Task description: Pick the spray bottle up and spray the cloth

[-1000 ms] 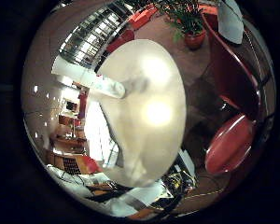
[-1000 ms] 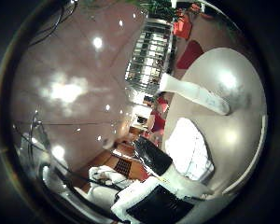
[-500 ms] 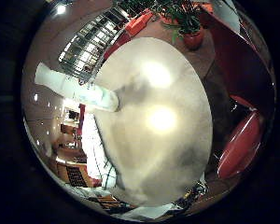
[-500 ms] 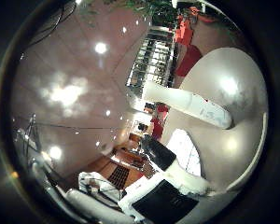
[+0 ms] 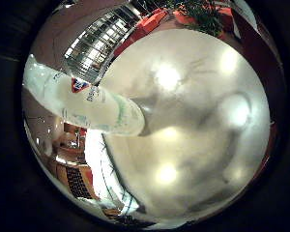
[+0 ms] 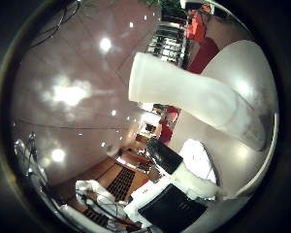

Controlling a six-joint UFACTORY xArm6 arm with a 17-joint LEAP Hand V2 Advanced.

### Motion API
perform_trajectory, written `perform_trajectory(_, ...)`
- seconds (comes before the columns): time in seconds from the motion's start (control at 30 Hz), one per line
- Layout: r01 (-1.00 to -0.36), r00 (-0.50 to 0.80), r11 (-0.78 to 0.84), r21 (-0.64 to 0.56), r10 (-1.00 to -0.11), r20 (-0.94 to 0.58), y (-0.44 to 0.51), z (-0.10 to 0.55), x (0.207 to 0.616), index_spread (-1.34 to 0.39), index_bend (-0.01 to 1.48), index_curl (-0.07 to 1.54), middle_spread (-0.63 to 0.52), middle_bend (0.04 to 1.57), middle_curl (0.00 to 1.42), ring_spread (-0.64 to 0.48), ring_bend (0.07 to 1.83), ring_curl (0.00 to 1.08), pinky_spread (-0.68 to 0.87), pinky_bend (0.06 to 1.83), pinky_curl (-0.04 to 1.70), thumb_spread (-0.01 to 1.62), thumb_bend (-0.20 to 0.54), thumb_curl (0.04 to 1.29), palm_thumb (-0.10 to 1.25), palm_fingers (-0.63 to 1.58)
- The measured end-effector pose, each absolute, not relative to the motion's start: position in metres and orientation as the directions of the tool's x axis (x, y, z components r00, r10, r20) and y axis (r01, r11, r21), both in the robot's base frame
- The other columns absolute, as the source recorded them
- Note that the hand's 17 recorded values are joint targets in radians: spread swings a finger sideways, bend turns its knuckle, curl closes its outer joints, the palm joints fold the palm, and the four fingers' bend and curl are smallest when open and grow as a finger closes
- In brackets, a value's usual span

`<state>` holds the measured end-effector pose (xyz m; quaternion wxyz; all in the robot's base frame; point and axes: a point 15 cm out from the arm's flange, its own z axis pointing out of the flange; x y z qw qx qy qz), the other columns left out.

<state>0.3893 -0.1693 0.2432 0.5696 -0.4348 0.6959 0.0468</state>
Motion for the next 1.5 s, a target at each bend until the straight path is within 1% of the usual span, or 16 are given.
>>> perform_trajectory(0.1, -0.661, 0.029, 0.620, -0.422, -0.541, -0.841, -0.152, 0.244, 0.408, -0.11, 0.15, 0.28, 0.10, 0.33, 0.40, 0.16, 0.55, 0.31, 0.40, 0.32, 0.30, 1.04, -0.004, 0.34, 0.66, 0.33)
perform_trajectory(0.2, -0.675, 0.043, 0.617, -0.406, -0.516, -0.855, -0.132, 0.247, 0.422, -0.15, 0.18, 0.30, -0.01, 0.45, 0.46, 0.02, 0.71, 0.36, 0.27, 0.34, 0.30, 1.02, 0.042, 0.42, 0.86, 0.60)
perform_trajectory(0.23, -0.675, 0.041, 0.624, -0.395, -0.503, -0.864, -0.128, 0.248, 0.425, -0.19, 0.17, 0.29, -0.07, 0.49, 0.48, -0.05, 0.79, 0.38, 0.18, 0.42, 0.30, 0.99, 0.038, 0.44, 0.90, 0.75)
perform_trajectory(0.27, -0.671, 0.041, 0.631, -0.389, -0.492, -0.870, -0.127, 0.250, 0.428, -0.24, 0.17, 0.30, -0.13, 0.51, 0.51, -0.14, 0.87, 0.41, 0.03, 0.60, 0.34, 0.90, 0.017, 0.48, 0.94, 0.93)
perform_trajectory(0.3, -0.666, 0.044, 0.639, -0.384, -0.480, -0.876, -0.124, 0.251, 0.431, -0.28, 0.20, 0.32, -0.17, 0.56, 0.54, -0.19, 0.91, 0.44, -0.09, 0.72, 0.38, 0.84, -0.006, 0.51, 0.96, 1.08)
perform_trajectory(0.33, -0.663, 0.046, 0.647, -0.375, -0.466, -0.884, -0.122, 0.252, 0.433, -0.31, 0.23, 0.35, -0.19, 0.59, 0.57, -0.22, 0.94, 0.46, -0.15, 0.79, 0.42, 0.81, -0.016, 0.52, 0.97, 1.14)
perform_trajectory(0.4, -0.663, 0.045, 0.659, -0.356, -0.439, -0.897, -0.117, 0.248, 0.438, -0.34, 0.45, 0.46, -0.20, 0.78, 0.64, -0.23, 1.02, 0.50, -0.25, 0.91, 0.49, 0.82, -0.015, 0.56, 0.97, 1.33)
perform_trajectory(0.5, -0.656, 0.052, 0.676, -0.335, -0.403, -0.914, -0.111, 0.249, 0.444, -0.34, 0.71, 0.61, -0.18, 0.99, 0.71, -0.21, 1.14, 0.55, -0.27, 1.05, 0.57, 0.93, -0.003, 0.59, 0.99, 1.35)
perform_trajectory(0.53, -0.656, 0.061, 0.678, -0.333, -0.392, -0.918, -0.108, 0.251, 0.446, -0.34, 0.73, 0.62, -0.18, 1.00, 0.72, -0.21, 1.15, 0.55, -0.27, 1.06, 0.57, 0.94, -0.004, 0.59, 0.99, 1.34)
perform_trajectory(0.6, -0.662, 0.077, 0.673, -0.330, -0.377, -0.923, -0.101, 0.255, 0.448, -0.31, 0.90, 0.72, -0.16, 1.14, 0.76, -0.20, 1.27, 0.60, -0.24, 1.19, 0.65, 1.02, -0.006, 0.61, 1.00, 1.26)
perform_trajectory(0.77, -0.679, 0.121, 0.649, -0.343, -0.362, -0.924, -0.091, 0.275, 0.449, -0.26, 1.08, 0.83, -0.14, 1.30, 0.80, -0.20, 1.38, 0.66, -0.19, 1.30, 0.80, 1.00, -0.014, 0.68, 1.02, 1.14)
perform_trajectory(0.83, -0.692, 0.134, 0.636, -0.341, -0.351, -0.927, -0.084, 0.286, 0.448, -0.25, 1.11, 0.84, -0.14, 1.33, 0.80, -0.20, 1.39, 0.68, -0.18, 1.31, 0.84, 0.96, -0.020, 0.71, 1.00, 1.13)
perform_trajectory(0.97, -0.785, 0.194, 0.491, -0.378, -0.385, -0.902, -0.058, 0.308, 0.438, -0.23, 1.14, 0.84, -0.13, 1.36, 0.79, -0.20, 1.42, 0.69, -0.17, 1.28, 0.94, 0.91, -0.016, 0.75, 0.98, 1.12)
perform_trajectory(1.13, -0.898, 0.188, 0.256, -0.358, -0.513, -0.837, -0.050, 0.335, 0.410, -0.22, 1.16, 0.84, -0.13, 1.38, 0.78, -0.20, 1.43, 0.71, -0.15, 1.24, 1.03, 0.87, -0.016, 0.79, 0.98, 1.11)
perform_trajectory(1.33, -0.948, 0.258, -0.025, -0.319, -0.648, -0.717, -0.041, 0.391, 0.379, -0.22, 1.16, 0.83, -0.13, 1.39, 0.76, -0.20, 1.43, 0.71, -0.15, 1.19, 1.14, 0.86, -0.017, 0.82, 0.95, 1.11)
perform_trajectory(1.5, -0.949, 0.304, -0.173, -0.263, -0.717, -0.627, -0.029, 0.427, 0.364, -0.22, 1.16, 0.82, -0.13, 1.40, 0.75, -0.20, 1.43, 0.71, -0.15, 1.15, 1.21, 0.86, -0.017, 0.83, 0.94, 1.12)
